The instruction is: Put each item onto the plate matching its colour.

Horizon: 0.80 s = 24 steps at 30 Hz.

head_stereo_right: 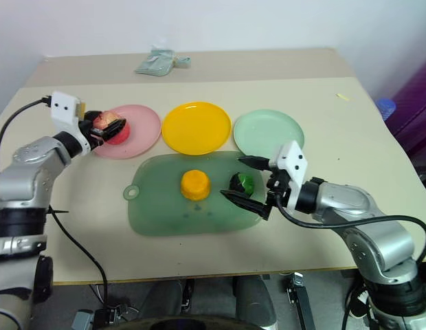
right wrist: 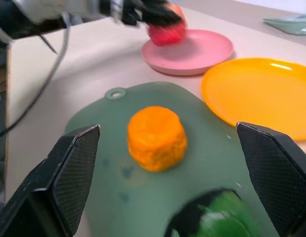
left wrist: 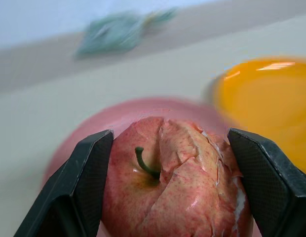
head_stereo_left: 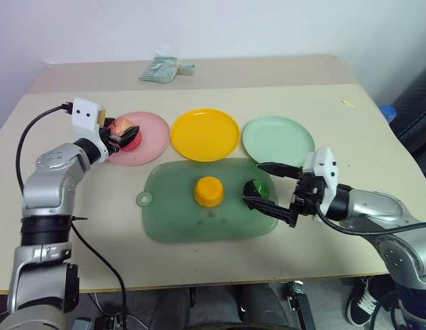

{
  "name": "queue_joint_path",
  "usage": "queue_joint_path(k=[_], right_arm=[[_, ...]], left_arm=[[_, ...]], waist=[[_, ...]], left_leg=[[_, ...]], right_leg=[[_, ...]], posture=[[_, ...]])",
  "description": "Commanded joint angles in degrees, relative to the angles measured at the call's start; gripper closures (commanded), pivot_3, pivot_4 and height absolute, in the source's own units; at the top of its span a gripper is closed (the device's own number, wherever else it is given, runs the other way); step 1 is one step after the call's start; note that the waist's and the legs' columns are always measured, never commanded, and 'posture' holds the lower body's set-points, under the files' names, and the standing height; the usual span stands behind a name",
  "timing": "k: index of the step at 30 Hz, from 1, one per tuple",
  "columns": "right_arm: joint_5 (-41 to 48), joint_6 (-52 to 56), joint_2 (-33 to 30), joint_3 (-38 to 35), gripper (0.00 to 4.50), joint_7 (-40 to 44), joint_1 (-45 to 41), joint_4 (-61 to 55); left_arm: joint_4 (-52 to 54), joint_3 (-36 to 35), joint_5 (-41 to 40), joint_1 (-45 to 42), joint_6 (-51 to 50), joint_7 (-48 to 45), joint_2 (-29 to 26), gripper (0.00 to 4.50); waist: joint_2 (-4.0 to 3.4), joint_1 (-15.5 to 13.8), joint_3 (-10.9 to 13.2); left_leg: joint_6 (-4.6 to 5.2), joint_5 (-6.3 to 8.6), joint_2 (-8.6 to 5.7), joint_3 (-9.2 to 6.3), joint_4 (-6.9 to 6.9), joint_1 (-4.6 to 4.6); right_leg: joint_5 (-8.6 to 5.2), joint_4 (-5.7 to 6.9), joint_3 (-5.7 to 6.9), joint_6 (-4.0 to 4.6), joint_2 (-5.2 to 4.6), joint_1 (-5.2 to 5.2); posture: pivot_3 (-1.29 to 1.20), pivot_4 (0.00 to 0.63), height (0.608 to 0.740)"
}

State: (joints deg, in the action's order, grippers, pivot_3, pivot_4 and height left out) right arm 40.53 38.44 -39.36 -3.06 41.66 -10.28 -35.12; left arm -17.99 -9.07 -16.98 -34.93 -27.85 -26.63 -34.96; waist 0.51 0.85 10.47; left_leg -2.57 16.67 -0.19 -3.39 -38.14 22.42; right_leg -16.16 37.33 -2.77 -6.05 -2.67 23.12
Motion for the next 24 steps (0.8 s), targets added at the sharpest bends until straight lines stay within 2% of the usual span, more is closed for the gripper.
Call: queue_joint_path(k=[1, 6, 10, 16, 20, 23, 24], right_arm=[[-2.6, 0.3, 2.4, 3.1, 0.0, -3.6, -4.0, 0.2], [-6.1, 4.2, 6.3, 10.1, 0.0, -8.0, -10.1, 1.1], [-11.4, 5.8, 10.2, 18.0, 0.0, -10.7, -15.2, 2.8], [-16.9, 8.2, 12.1, 23.4, 0.0, -11.6, -18.1, 8.8], [-19.4, 8.6, 13.3, 25.2, 0.0, -11.3, -18.9, 12.4], [-20.1, 9.2, 13.8, 25.9, 0.0, -10.3, -19.2, 13.5], [-20.1, 9.4, 14.0, 25.8, 0.25, -10.0, -19.3, 13.7]], left_arm=[[-6.2, 0.2, 3.0, -3.6, 4.0, 1.1, 0.2, 0.02], [-6.8, -2.1, 2.8, -3.1, 9.8, -1.2, -0.8, 0.02], [2.5, -8.1, -2.3, 4.5, 13.8, -8.5, -4.2, 0.02], [19.6, -12.0, -7.0, 21.3, 13.7, -18.1, -8.9, 0.02], [34.7, -11.9, -11.8, 35.9, 10.2, -24.3, -10.1, 0.02], [41.3, -11.0, -12.2, 43.1, 9.6, -25.4, -9.5, 0.02], [42.5, -10.8, -12.2, 44.6, 9.9, -25.4, -9.0, 0.0]], waist=[[0.02, 0.1, 0.0], [0.02, 0.0, 0.0], [0.03, 0.7, 0.0], [0.05, 0.0, 0.0], [0.1, 0.0, 0.0], [0.1, -0.1, 0.0], [0.09, -0.1, 0.0]], left_leg=[[0.0, 0.0, 0.0, 0.0, 0.0, 0.01], [-0.04, -0.02, 0.01, 0.0, 0.0, 0.08], [-0.06, -0.03, 0.04, 0.1, 0.04, 0.13], [-0.09, -0.05, 0.1, 0.09, 0.08, 0.12], [-0.08, -0.04, 0.05, 0.09, 0.08, 0.12], [-0.08, -0.04, 0.08, 0.06, 0.1, 0.12], [-0.08, -0.04, 0.09, 0.05, 0.1, 0.1]], right_leg=[[0.0, 0.01, -0.01, 0.0, 0.0, 0.02], [0.0, 0.1, -0.02, 0.0, -0.03, 0.15], [0.0, 0.16, -0.11, 0.01, -0.06, 0.33], [-0.01, 0.2, -0.1, 0.02, -0.22, 0.33], [-0.01, 0.14, -0.08, 0.02, -0.35, 0.25], [-0.01, 0.12, -0.07, 0.03, -0.33, 0.24], [-0.01, 0.13, -0.07, 0.03, -0.32, 0.23]], posture=[[0.0, 0.15, 0.74], [0.0, 0.15, 0.74], [0.0, 0.15, 0.74], [0.0, 0.15, 0.74], [0.0, 0.15, 0.74], [0.0, 0.15, 0.74], [0.0, 0.15, 0.74]])
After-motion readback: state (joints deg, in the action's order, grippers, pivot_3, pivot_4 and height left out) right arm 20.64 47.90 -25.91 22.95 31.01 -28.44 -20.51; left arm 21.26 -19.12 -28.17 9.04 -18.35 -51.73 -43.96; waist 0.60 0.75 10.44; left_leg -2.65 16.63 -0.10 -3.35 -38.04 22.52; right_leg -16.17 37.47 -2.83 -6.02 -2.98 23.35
